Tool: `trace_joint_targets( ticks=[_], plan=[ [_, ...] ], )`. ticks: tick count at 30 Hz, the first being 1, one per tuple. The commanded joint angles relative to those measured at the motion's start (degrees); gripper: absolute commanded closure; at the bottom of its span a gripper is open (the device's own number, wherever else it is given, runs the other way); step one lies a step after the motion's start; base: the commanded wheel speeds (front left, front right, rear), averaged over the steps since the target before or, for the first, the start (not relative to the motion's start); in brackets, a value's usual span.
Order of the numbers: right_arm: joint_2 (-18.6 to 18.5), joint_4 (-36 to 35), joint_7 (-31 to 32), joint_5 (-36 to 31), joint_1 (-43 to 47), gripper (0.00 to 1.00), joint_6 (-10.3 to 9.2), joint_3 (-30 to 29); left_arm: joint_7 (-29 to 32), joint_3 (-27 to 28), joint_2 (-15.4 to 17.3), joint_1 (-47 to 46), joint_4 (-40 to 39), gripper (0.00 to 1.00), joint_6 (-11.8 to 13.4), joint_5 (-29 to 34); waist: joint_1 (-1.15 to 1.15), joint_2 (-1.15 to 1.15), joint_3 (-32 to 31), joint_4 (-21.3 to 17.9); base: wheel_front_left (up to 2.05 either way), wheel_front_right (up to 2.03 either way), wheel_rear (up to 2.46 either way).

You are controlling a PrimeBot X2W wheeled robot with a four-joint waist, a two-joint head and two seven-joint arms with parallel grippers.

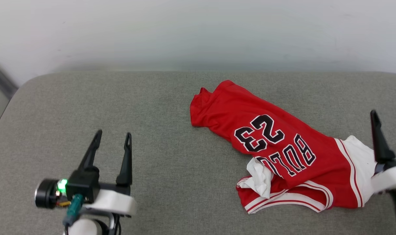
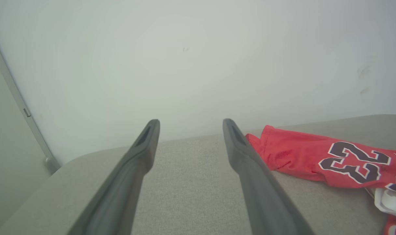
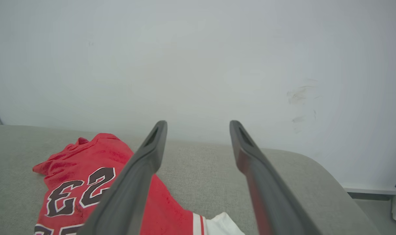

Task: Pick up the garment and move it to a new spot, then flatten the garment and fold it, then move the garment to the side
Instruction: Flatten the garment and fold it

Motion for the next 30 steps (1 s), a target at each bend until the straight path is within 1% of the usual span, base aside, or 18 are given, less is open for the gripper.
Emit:
trace_joint_targets(
  ticks=[1,3,4,7,9,12,14,20,25,30],
  plan=[
    [2.9,-3.9,-0.1,-3.0,3.3,0.00,-0.04,-2.5,-0.2,0.0,1.1,-2.2,0.0,0.00,-1.1,-0.2,0.00,0.00,-0.3,-0.1,0.00,0.00,0.00],
    [6.8,-8.8,-0.1,-6.4,7.6,0.00,-0.04,-4.7,-0.2,-0.5,2.2,-4.8,0.6,0.00,-2.6,-0.5,0.00,0.00,-0.6,-0.3,0.00,0.00,0.00],
    [6.8,-8.8,-0.1,-6.4,7.6,0.00,-0.04,-4.7,-0.2,-0.5,2.2,-4.8,0.6,0.00,-2.6,-0.5,0.00,0.00,-0.6,-0.3,0.00,0.00,0.00],
    [10.4,-13.4,-0.1,-9.5,12.1,0.00,-0.04,-6.2,0.2,-2.8,3.7,-9.3,2.7,0.00,-4.6,-1.3,0.00,0.00,-1.0,-0.7,0.00,0.00,0.00],
    [12.1,-15.0,-0.1,-10.4,14.3,0.00,-0.04,-6.7,2.5,-4.8,4.6,-12.9,3.5,0.00,-5.5,-2.5,0.00,0.00,-1.1,-1.0,0.00,0.00,0.00],
    [13.7,-16.5,-0.1,-11.6,16.2,0.00,-0.04,-7.1,8.9,-9.4,6.4,-18.5,4.6,0.00,-6.2,-5.2,0.00,0.00,-1.0,-1.6,0.00,0.00,0.00],
    [14.2,-16.9,-0.1,-12.1,17.2,0.00,-0.03,-7.0,14.7,-14.8,8.3,-22.2,5.2,0.00,-6.3,-8.4,0.00,0.00,-0.7,-2.0,0.00,0.00,0.00],
    [14.6,-17.6,-0.1,-12.9,17.0,0.00,-0.03,-6.5,31.4,-30.8,13.7,-35.4,5.2,0.00,-6.3,-23.1,0.00,0.00,1.4,-3.6,0.00,0.00,0.00],
    [14.3,-17.5,-0.1,-13.4,15.2,0.00,-0.03,-5.7,43.2,-44.7,16.2,-44.9,5.5,0.00,-6.3,-33.3,0.00,0.00,3.8,-5.4,0.00,0.00,0.00],
    [14.0,-17.6,-0.1,-14.2,13.3,0.00,-0.03,-4.8,52.3,-58.1,17.6,-52.1,6.2,0.00,-6.3,-40.6,0.00,0.00,6.4,-7.5,0.00,0.00,0.00]
  ],
)
